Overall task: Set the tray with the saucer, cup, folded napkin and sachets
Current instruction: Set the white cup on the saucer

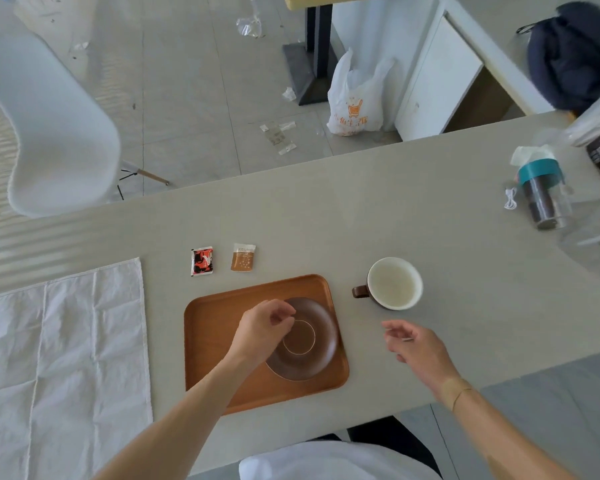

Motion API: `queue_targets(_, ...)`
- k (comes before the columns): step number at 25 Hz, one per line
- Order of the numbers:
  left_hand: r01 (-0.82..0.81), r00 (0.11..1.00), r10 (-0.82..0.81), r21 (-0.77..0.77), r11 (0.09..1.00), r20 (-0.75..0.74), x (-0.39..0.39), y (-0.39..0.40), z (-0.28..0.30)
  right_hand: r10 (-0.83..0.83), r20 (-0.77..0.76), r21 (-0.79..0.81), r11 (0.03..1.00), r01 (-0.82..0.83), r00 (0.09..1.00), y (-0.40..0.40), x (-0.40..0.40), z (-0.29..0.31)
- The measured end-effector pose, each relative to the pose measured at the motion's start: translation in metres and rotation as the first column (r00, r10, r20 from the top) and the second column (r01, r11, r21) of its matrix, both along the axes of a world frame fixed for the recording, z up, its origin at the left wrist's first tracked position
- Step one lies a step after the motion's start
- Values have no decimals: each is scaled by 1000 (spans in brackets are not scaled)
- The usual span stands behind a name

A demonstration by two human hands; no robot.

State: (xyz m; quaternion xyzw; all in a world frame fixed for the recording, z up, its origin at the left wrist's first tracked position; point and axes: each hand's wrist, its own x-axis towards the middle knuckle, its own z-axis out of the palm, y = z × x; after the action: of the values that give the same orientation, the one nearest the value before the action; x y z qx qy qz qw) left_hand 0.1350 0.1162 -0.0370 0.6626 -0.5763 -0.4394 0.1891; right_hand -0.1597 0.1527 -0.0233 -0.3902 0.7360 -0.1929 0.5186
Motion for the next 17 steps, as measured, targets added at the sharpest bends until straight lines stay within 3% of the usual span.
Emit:
queue_targets(4, 156, 987, -156, -18, 988, 37, -50, -32, 3, 105, -203, -67, 990, -120, 974, -5, -48, 2)
queue_targets(7, 150, 987, -148, -25, 988, 66, -87, -42, -5, 166, -270, -79, 978, -194, 948, -19, -75, 1)
queue_targets(12, 83, 988, -82, 2, 997, 127, -125, -49, -17, 343, -269, -95, 920, -379, 900, -54, -94, 1)
queue_targets(17, 20, 991, -25, 36, 999, 135, -137, -50, -22, 376, -170, -144, 905, -401, 911, -74, -102, -9)
